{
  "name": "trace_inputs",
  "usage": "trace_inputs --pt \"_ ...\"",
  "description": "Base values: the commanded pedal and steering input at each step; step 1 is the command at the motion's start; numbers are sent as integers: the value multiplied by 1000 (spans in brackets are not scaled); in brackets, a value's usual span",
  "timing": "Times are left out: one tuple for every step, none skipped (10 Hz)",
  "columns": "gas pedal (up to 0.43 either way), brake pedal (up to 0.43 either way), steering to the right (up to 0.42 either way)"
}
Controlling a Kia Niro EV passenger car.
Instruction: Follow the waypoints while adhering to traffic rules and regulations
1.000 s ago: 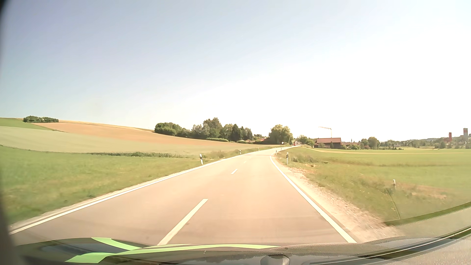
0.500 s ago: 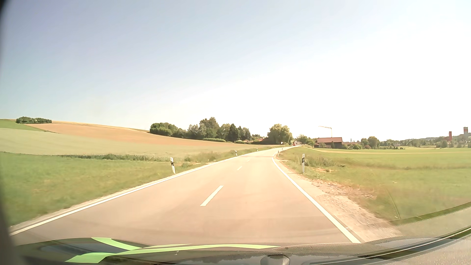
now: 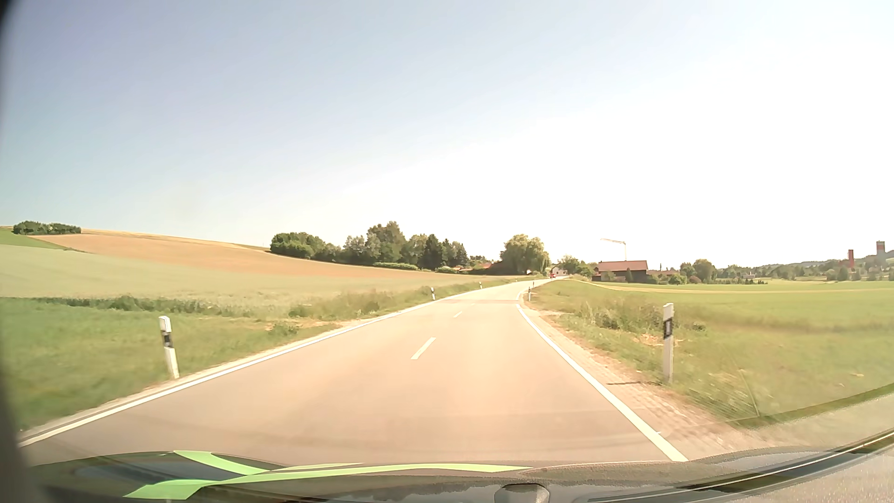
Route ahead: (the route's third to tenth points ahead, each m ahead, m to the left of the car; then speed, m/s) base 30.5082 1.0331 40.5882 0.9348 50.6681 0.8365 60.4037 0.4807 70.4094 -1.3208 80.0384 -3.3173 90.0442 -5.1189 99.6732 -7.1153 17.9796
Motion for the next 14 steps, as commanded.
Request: trace_inputs --pt "169 0 7" --pt "177 0 6" --pt "177 0 6" --pt "189 0 6" --pt "189 0 7" --pt "197 0 6" --pt "197 0 7" --pt "197 0 5" --pt "197 0 6" --pt "197 0 5" --pt "197 0 5" --pt "197 0 5" --pt "189 0 5" --pt "189 0 5"
